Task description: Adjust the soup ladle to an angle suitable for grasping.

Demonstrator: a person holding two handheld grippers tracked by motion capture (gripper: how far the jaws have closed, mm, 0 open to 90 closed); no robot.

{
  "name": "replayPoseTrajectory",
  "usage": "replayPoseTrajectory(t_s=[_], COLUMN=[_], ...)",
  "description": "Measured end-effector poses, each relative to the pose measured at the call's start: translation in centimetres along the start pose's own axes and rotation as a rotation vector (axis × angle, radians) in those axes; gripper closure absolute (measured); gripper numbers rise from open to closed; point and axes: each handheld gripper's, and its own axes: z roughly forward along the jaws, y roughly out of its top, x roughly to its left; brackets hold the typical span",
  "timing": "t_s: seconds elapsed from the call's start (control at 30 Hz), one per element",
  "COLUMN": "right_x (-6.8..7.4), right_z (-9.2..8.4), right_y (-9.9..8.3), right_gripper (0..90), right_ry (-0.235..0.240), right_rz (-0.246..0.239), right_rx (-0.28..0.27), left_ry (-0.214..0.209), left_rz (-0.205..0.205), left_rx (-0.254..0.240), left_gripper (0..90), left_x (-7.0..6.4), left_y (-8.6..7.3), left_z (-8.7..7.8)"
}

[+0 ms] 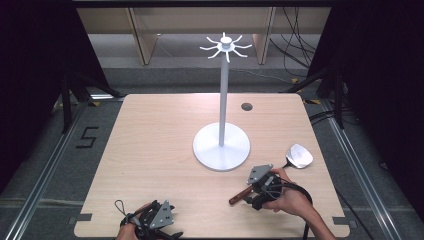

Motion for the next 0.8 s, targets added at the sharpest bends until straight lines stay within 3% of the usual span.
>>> replayPoseTrajectory(t_s=[0.3, 0.4, 0.47, 0.57, 0.67, 0.8], right_x=[-0.4, -0.4, -0.5, -0.7, -0.6, -0.8], right_z=[0.8, 1.0, 1.2, 1.4, 1.3, 1.1], right_y=[0.2, 0.4, 0.5, 0.9, 1.0, 1.2], right_gripper=[32.7, 31.8, 31.8, 33.4, 34.1, 42.0], right_ry=[0.047, 0.062, 0.079, 0.084, 0.093, 0.106], right_rz=[-0.013, 0.008, -0.002, -0.057, -0.034, -0.030], right_rx=[0.042, 0.074, 0.083, 0.110, 0.132, 0.177], left_ry=[0.002, -0.005, -0.002, -0.008, -0.005, 0.003], left_rz=[0.008, 0.008, 0.009, 0.010, 0.009, 0.009], left_rx=[-0.003, -0.001, -0.003, 0.001, -0.005, -0.002], left_gripper=[19.9, 19.8, 19.8, 19.9, 19.9, 19.9], left_x=[0.1, 0.1, 0.1, 0.0, 0.1, 0.1], left_y=[0.1, 0.1, 0.1, 0.0, 0.1, 0.1], left_z=[0.0, 0.0, 0.0, 0.0, 0.0, 0.0])
